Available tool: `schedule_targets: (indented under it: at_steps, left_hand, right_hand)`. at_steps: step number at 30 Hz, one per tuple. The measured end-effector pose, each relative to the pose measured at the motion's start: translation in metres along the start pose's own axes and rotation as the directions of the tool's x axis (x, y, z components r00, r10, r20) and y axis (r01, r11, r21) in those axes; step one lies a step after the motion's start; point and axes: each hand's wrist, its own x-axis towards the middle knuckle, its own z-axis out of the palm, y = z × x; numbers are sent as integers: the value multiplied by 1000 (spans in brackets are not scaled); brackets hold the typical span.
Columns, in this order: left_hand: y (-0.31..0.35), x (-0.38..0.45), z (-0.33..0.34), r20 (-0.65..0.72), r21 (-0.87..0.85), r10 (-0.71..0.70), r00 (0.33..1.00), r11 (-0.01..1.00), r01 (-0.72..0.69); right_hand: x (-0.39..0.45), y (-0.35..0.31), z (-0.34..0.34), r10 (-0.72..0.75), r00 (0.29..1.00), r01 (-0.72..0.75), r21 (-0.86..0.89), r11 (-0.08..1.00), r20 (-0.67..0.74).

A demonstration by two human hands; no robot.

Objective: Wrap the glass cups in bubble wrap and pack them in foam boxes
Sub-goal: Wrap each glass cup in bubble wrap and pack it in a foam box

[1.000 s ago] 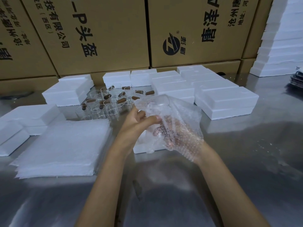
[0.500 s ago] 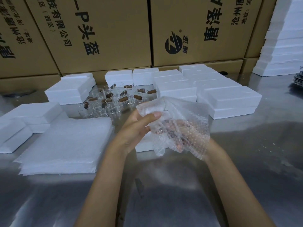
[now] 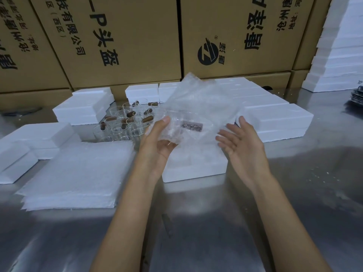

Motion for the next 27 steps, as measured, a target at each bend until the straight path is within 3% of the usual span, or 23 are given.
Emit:
schedule_targets:
  at_steps: [2, 5, 7, 10, 14, 17, 20, 27]
  left_hand:
    - [-3, 0, 3, 3, 31, -9, 1000, 999, 9]
    - [-9, 0, 6, 53, 132, -41, 998, 991, 33]
    - [-14, 1, 6, 91, 188, -80, 993, 980, 62]
    - [-19, 0, 7, 135, 338, -151, 979, 936, 97]
    - [-30, -7, 10, 230, 557, -236, 944, 827, 71]
    - [-33, -10, 14, 274, 696, -254, 928, 718, -9]
    - [-34, -14, 18, 289, 730, -239, 927, 682, -52]
    - [-33, -10, 13, 290, 829, -162, 943, 535, -163]
  right_hand:
    - [-4, 5, 7, 66, 987, -51, -100, 994, 144]
    - [-8, 15, 13, 1, 963, 46, -170, 984, 268]
    - [-8, 17, 13, -108, 979, 127, -109, 986, 171]
    - [-3, 14, 6, -145, 989, 144, -67, 987, -16]
    - [0, 14, 0, -202, 969, 158, -274, 949, -141]
    - [0, 16, -1, -323, 938, 253, -385, 888, -128]
    - [2, 19, -3, -389, 917, 303, -475, 826, -91]
    - [5, 27, -2, -363, 931, 289, -553, 782, -26]
